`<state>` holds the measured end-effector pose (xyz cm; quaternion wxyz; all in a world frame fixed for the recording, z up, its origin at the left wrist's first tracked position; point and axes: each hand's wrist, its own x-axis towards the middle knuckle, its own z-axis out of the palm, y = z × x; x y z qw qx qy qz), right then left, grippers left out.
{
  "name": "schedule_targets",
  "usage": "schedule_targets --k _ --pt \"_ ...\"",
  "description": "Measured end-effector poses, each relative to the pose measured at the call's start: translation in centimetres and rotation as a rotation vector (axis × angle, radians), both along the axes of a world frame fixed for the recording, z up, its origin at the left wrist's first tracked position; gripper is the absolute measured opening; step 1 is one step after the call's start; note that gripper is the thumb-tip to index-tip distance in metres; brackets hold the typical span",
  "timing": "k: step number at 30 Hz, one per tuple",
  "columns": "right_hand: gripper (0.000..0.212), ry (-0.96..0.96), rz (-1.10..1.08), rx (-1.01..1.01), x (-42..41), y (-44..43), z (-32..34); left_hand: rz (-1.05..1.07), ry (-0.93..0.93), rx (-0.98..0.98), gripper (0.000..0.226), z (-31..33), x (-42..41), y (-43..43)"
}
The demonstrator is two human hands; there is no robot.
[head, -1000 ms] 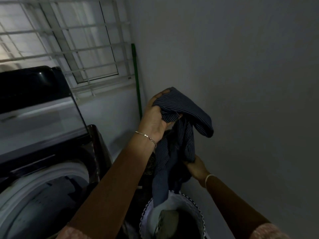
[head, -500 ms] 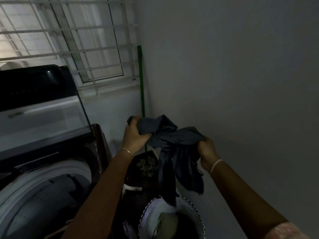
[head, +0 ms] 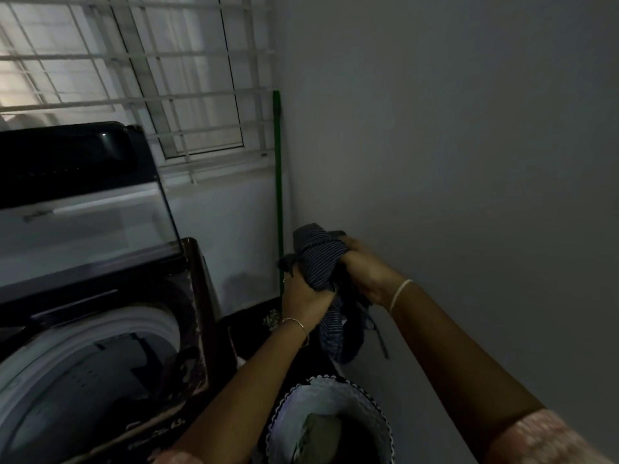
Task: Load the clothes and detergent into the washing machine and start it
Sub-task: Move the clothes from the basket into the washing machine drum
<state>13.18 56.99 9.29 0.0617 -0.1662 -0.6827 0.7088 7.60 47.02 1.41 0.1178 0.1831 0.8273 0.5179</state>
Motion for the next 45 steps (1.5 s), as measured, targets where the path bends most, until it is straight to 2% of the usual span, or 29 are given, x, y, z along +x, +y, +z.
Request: schedule_targets --k 3,4,6,10,12,14,17,18,19,23,27,31,34,37,41,45 --pt "0.044 0.018 0.066 -0.022 0.2 0.1 0.2 0.083 -0.099 0.172 0.008 1.1 0.3 -0.5" --pt "0.047 0.038 0.065 -0.046 0.4 0.1 0.0 0.103 -0.147 0.216 0.005 1.4 0.2 -0.6" --pt "0.048 0.098 0.020 -0.075 0.6 0.0 -0.7 0.124 -0.262 0.309 0.012 1.6 -0.2 -0.8" --pt "0.042 0.139 -0.185 0.027 1.7 -0.3 -1.9 0.110 -0.483 0.531 0.042 2.8 -0.3 -1.4" --pt "0.047 0.133 -0.232 0.052 2.4 0.1 -1.9 0.110 -0.554 0.601 0.042 3.1 -0.7 -1.9" --pt "0.059 0.087 -0.243 0.062 2.8 0.7 -2.4 0.069 -0.643 0.655 0.040 3.6 -1.2 -2.4" --pt "0.103 0.076 -0.232 -0.027 3.1 1.1 -3.2 -0.023 -0.767 0.736 0.035 4.6 -1.4 -2.8" --pt "0.115 0.092 -0.222 -0.066 3.1 1.1 -3.4 -0.057 -0.808 0.762 0.037 4.9 -1.3 -2.9" --pt "0.117 0.114 -0.194 -0.107 3.1 1.2 -3.7 -0.096 -0.839 0.787 0.040 5.1 -1.3 -2.9" --pt "0.094 0.148 -0.091 -0.353 3.2 1.0 -4.2 -0.205 -0.945 0.851 0.041 6.1 -1.0 -2.7" --pt "0.062 0.137 -0.050 -0.619 3.2 0.0 -3.1 -0.255 -0.979 0.785 0.049 5.9 -1.1 -2.7" --pt "0.045 0.155 -0.107 -0.625 3.0 -0.1 -2.2 -0.282 -0.929 0.675 0.055 5.2 -1.0 -2.9" --pt "0.037 0.167 -0.080 -0.626 2.7 -0.2 -2.1 -0.292 -0.982 0.713 0.055 5.0 -0.6 -3.2" --pt "0.039 0.147 -0.067 -0.578 2.3 -0.3 -2.0 -0.294 -1.046 0.809 0.053 5.1 -0.2 -3.6" --pt "0.058 0.107 -0.052 -0.437 1.5 -0.3 -2.9 -0.255 -1.044 0.871 0.052 4.8 0.1 -3.5" --pt "0.077 0.029 -0.094 -0.226 1.8 0.3 -3.9 -0.173 -1.039 0.899 0.041 4.7 -0.2 -3.7"
